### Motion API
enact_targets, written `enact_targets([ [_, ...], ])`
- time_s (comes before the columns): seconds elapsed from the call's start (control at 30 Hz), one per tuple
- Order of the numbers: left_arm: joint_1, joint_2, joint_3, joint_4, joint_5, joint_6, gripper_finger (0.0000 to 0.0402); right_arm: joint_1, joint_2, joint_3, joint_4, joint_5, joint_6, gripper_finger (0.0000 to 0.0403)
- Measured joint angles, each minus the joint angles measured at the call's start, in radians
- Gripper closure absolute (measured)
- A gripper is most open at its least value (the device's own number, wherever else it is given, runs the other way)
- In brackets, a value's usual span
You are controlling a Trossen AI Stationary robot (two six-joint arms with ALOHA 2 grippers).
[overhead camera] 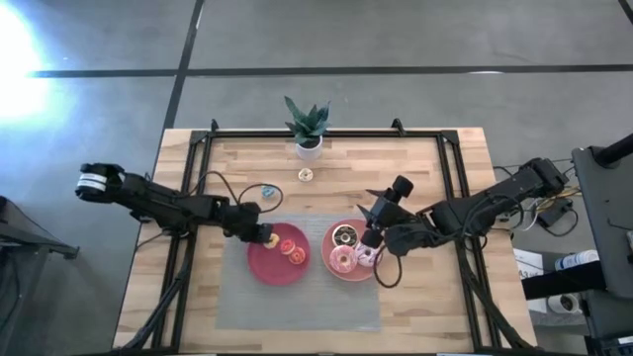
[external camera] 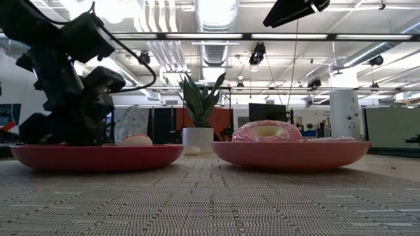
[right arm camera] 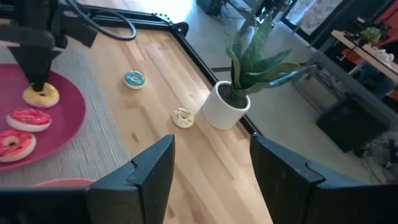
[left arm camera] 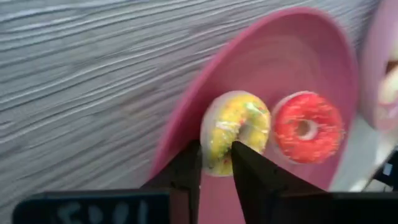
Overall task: Pick & Place donuts
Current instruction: Put the small yellow donut on the pink plate, then put the small blue donut on the pink plate
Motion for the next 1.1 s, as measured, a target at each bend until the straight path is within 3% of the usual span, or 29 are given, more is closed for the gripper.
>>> enact_targets([
  [0.2,0.0,-0.016,0.092,-0.066,-0.009,0.055,0.0312,0.002,0.0,0.0,-0.001,-0.003,-0.007,0.0202],
  [0.43,0.0,-0.025,0.203,-0.44,-0.06,0.125,0.0295,0.002,0.0,-0.002,-0.003,-0.003,-0.011,0.0202],
  [0.6,-0.009,-0.054,0.326,-0.522,-0.27,0.223,0.0294,0.001,0.0,-0.002,-0.005,-0.003,-0.014,0.0202],
  [0.7,0.003,-0.053,0.38,-0.524,-0.422,0.387,0.0294,0.001,0.0,-0.002,-0.006,-0.003,-0.014,0.0202],
  [0.77,0.037,-0.032,0.395,-0.527,-0.467,0.512,0.0294,0.001,0.0,-0.002,-0.005,-0.003,-0.012,0.0202],
  [0.97,0.151,0.088,0.411,-0.533,-0.421,0.731,0.0294,0.001,0.0,-0.003,-0.005,-0.002,-0.007,0.0202],
  [1.1,0.239,0.173,0.443,-0.577,-0.323,0.648,0.0293,0.001,0.0,-0.002,-0.006,-0.003,0.011,0.0202],
])
